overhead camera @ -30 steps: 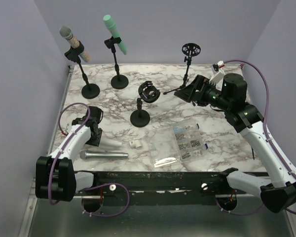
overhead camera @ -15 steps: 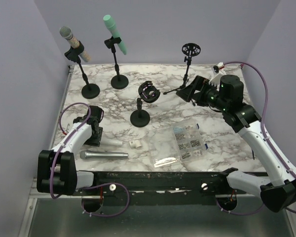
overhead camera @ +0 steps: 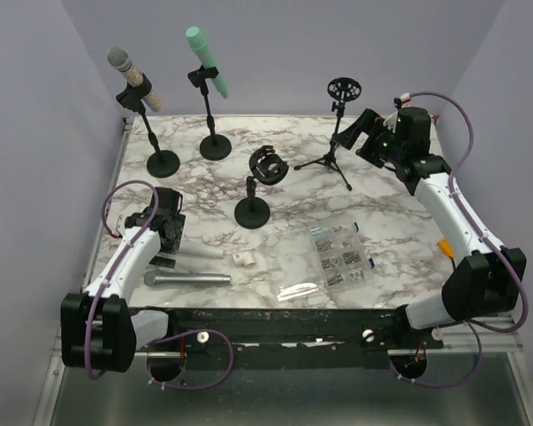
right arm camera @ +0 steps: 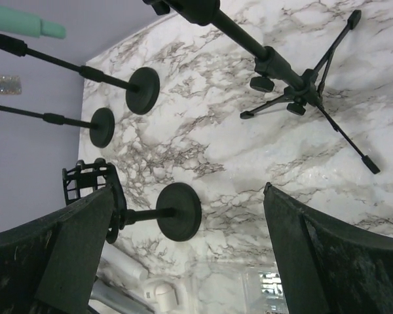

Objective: Remove the microphone from the stand

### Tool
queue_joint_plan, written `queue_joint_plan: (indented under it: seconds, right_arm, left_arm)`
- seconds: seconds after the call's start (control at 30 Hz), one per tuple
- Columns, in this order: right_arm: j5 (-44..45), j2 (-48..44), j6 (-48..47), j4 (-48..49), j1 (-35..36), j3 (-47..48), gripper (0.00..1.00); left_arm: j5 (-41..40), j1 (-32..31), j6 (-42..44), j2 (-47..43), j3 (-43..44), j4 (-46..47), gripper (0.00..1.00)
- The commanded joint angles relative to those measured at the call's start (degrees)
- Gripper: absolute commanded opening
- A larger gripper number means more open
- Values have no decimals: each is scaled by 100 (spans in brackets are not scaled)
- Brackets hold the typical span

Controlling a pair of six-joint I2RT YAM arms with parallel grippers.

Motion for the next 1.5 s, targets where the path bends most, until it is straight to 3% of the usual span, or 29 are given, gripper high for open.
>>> queue_joint_plan:
  seconds: [0.0,0.17,0.33,0.53,0.67,0.8,0.97,1.13,1.47]
  right_arm:
    - [-667,140,341,788,-206,-363,96]
    - [-2103,259,1624,3168,-858,-1549,95]
    - [-2545,867,2423,4626,-912,-1866,91]
    - [-2549,1558,2945,5259,-862,-1668,91]
    - [-2521,1889,3253,5697,-743,-1670,91]
    - [-2434,2218,3795,6620,-719,-1842,86]
    - [-2215,2615,3889,6857,-714,-1758,79]
    - [-2105,3017,3897,6828,-710,-1475,73]
    - [-1835,3410,3793,6764,-714,-1166,58]
  left_arm:
    - [147,35,514,-716,304,-96,99]
    - [429,33,1299,-1437,625,-58,99]
    - [1098,27,2365,-2160,686,504,99]
    - [1911,23,3631,-2713,344,1869,98]
    - [3246,31,4472,-2507,431,2516,98]
    - [4425,27,4785,-2382,426,3351,98]
    - [4859,-45,5390,-2102,856,3530,98]
    - [4568,-302,6268,-1988,1279,3281,98]
    - [4435,-554,6657,-2162,751,3621,93]
